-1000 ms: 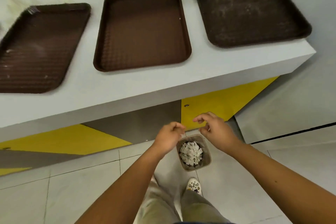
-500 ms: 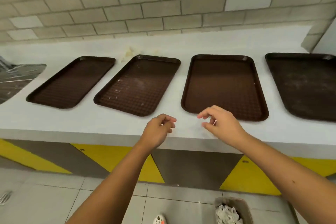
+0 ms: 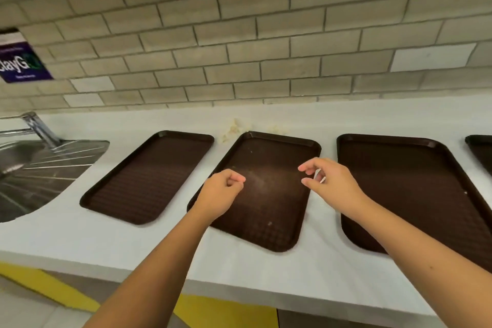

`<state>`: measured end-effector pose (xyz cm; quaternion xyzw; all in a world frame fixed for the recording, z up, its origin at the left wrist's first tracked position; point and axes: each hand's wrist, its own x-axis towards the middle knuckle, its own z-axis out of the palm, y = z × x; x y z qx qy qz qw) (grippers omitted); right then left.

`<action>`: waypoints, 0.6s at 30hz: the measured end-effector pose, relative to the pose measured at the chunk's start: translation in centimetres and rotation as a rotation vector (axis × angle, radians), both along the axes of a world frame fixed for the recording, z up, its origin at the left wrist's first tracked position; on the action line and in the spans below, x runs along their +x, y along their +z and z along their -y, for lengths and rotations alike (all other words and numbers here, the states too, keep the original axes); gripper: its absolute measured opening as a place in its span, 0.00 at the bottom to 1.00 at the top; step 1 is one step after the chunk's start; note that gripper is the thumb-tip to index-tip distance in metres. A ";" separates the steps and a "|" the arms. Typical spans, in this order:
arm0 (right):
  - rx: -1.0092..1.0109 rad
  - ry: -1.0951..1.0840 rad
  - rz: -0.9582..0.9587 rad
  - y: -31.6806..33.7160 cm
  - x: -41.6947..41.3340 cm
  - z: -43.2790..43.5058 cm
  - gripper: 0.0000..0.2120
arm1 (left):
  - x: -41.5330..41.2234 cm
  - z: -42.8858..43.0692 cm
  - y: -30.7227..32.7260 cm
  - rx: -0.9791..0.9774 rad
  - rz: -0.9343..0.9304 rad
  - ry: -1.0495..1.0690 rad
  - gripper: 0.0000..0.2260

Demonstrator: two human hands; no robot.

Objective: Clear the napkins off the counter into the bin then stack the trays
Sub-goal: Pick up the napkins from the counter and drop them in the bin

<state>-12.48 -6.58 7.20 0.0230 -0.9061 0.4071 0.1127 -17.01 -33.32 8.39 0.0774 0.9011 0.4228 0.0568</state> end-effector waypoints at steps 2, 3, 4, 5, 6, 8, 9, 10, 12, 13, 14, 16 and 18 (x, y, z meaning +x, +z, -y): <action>0.010 0.006 0.007 0.3 -2.2 0.5 0.10 | -1.9 0.3 0.2 -0.003 -0.014 0.009 0.05; 0.027 0.014 0.009 0.5 -3.4 0.6 0.10 | -2.9 0.3 0.3 -0.007 -0.020 0.011 0.05; 0.046 0.023 0.013 0.5 -4.5 0.6 0.10 | -3.8 0.3 0.4 -0.013 -0.026 0.012 0.05; 0.061 0.033 0.018 0.6 -5.5 0.6 0.09 | -4.6 0.3 0.5 -0.020 -0.029 0.015 0.05; 0.074 0.045 0.025 0.7 -6.8 0.4 0.09 | -5.6 0.2 0.6 -0.022 -0.036 0.023 0.05; 0.099 0.070 0.041 0.9 -9.0 -0.2 0.08 | -7.3 0.0 0.6 -0.012 -0.042 0.043 0.05; 0.112 0.081 0.052 1.0 -10.1 -0.5 0.07 | -8.1 -0.1 0.5 0.000 -0.041 0.053 0.05; 0.121 0.091 0.067 1.1 -11.0 -0.9 0.06 | -8.8 -0.2 0.4 0.007 -0.037 0.061 0.05; 0.148 0.115 0.108 1.1 -13.1 -1.7 0.05 | -10.3 -0.4 0.2 0.008 -0.035 0.077 0.05; 0.174 0.126 0.134 1.0 -14.2 -2.2 0.05 | -11.1 -0.6 0.0 0.003 -0.033 0.083 0.05; 0.196 0.132 0.159 0.9 -15.2 -2.6 0.05 | -11.9 -0.7 -0.2 -0.005 -0.029 0.088 0.05; 0.213 0.131 0.206 0.7 -17.3 -3.3 0.05 | -13.4 -0.9 -0.5 -0.023 -0.018 0.090 0.05; 0.219 0.117 0.230 0.3 -19.4 -4.1 0.05 | -15.2 -1.2 -0.8 -0.046 -0.016 0.067 0.06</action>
